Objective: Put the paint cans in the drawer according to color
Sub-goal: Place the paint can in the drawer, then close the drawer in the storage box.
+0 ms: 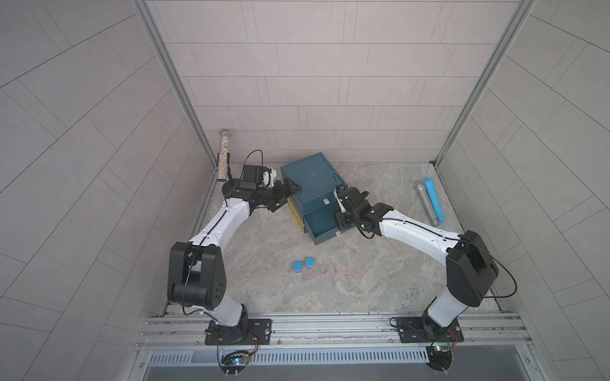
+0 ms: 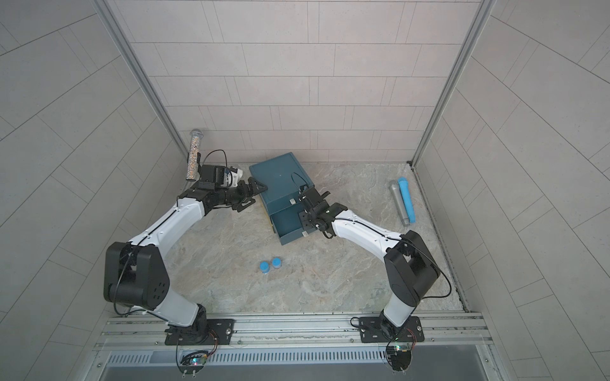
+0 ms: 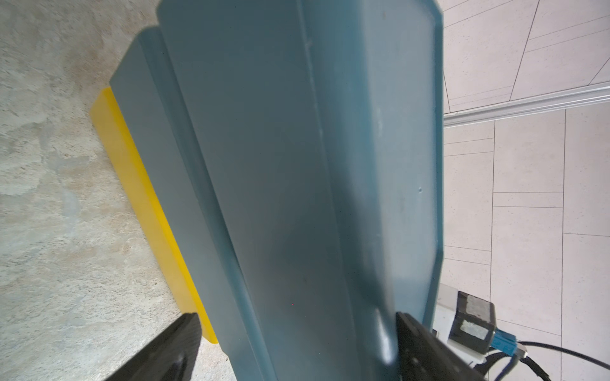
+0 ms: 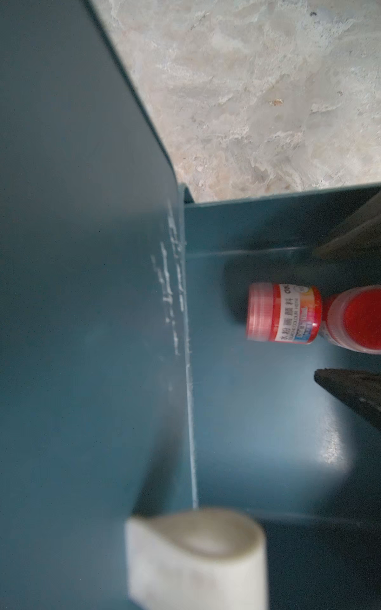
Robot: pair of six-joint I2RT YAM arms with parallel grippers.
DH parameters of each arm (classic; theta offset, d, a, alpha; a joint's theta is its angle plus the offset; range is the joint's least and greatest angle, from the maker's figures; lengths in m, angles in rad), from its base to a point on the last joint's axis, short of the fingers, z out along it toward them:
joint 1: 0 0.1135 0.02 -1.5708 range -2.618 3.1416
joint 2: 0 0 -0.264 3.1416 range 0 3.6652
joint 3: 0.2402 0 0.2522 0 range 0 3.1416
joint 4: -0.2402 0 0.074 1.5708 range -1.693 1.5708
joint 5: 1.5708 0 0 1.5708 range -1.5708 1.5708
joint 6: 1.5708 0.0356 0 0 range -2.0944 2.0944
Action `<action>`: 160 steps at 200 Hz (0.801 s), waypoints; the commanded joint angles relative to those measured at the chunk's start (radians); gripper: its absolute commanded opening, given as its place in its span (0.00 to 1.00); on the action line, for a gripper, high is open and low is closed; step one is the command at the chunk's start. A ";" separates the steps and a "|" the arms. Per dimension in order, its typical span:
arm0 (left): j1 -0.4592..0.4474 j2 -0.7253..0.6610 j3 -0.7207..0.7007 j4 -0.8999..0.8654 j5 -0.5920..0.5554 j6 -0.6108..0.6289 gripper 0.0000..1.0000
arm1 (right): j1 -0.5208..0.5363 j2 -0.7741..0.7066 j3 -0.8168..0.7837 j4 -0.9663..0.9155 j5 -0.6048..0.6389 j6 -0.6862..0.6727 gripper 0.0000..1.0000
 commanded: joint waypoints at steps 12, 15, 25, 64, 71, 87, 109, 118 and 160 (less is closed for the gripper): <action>0.003 0.027 -0.006 -0.083 -0.042 0.017 0.97 | 0.003 -0.082 -0.022 -0.056 0.042 -0.003 0.56; 0.003 0.027 -0.006 -0.083 -0.042 0.017 0.97 | 0.003 -0.091 -0.023 -0.057 0.045 -0.003 0.56; 0.002 0.026 -0.005 -0.083 -0.042 0.017 0.97 | 0.003 -0.127 -0.024 -0.060 0.056 -0.003 0.56; 0.003 0.031 -0.006 -0.084 -0.043 0.019 0.97 | 0.002 -0.298 -0.051 -0.078 0.087 0.010 0.58; 0.003 0.035 -0.004 -0.084 -0.042 0.019 0.97 | 0.000 -0.323 -0.056 -0.097 0.097 0.019 0.59; 0.003 0.044 -0.003 -0.084 -0.034 0.015 0.97 | -0.005 -0.373 -0.076 -0.130 0.099 0.028 0.60; 0.003 0.053 -0.002 -0.084 -0.032 0.014 0.97 | -0.014 -0.421 -0.125 -0.156 0.066 0.070 0.58; 0.003 0.055 -0.002 -0.084 -0.030 0.014 0.97 | -0.018 -0.431 -0.150 -0.157 0.039 0.094 0.55; 0.004 0.062 -0.003 -0.084 -0.030 0.012 0.97 | -0.026 -0.408 -0.282 -0.055 -0.058 0.210 0.19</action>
